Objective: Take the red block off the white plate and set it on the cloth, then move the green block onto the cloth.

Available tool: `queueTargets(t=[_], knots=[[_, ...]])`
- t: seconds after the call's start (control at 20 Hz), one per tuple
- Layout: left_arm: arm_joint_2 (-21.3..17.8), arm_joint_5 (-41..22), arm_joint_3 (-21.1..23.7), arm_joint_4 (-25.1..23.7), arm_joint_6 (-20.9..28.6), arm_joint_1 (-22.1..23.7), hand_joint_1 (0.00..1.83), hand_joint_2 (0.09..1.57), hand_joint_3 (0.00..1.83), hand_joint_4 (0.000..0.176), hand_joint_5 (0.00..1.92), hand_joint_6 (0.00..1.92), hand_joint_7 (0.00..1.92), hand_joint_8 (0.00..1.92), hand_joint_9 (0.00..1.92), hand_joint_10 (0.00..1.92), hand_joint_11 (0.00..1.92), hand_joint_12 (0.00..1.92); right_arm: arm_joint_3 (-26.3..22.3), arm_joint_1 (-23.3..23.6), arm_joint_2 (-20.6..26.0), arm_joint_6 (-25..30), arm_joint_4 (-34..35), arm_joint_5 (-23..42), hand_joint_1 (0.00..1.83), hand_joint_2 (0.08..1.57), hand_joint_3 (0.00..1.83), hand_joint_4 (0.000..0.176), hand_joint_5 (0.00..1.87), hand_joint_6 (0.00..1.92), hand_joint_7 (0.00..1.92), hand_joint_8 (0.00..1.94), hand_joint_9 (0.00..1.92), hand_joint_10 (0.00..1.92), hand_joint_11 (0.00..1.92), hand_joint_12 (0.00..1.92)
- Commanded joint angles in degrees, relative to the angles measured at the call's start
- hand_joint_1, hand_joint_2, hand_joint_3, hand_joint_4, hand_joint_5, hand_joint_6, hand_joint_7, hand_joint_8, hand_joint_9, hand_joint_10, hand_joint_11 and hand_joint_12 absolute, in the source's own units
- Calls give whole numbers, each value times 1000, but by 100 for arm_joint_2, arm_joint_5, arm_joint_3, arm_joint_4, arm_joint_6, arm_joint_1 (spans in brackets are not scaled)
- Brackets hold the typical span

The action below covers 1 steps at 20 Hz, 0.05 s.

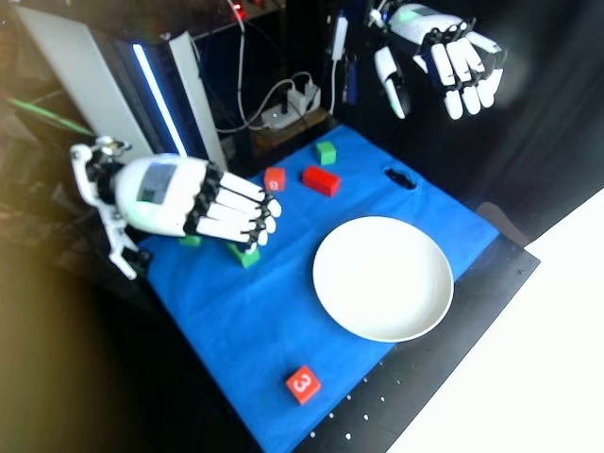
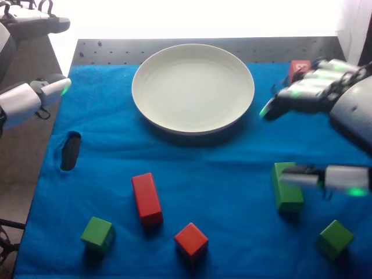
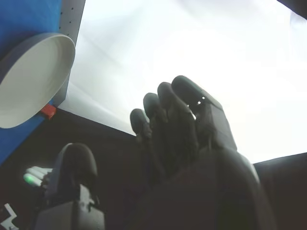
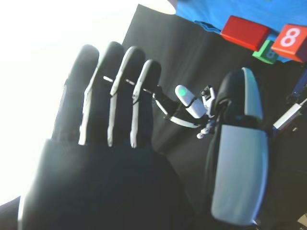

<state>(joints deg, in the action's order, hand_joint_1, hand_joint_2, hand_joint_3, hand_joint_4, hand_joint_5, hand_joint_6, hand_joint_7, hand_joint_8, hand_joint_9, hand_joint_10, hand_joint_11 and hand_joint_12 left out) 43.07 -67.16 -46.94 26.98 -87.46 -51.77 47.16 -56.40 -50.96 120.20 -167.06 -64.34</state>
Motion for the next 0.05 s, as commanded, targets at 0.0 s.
queueTargets(t=[0.0], knots=[[-9, -785, 22, -210, -18, 49, 756, 1180, 0, 8, 630, 10, 565, 10, 464, 250, 48, 1393, 2, 42, 64, 31, -29, -1046, 990, 957, 0, 0, 513, 770, 528, 807, 389, 1190, 288, 1712]])
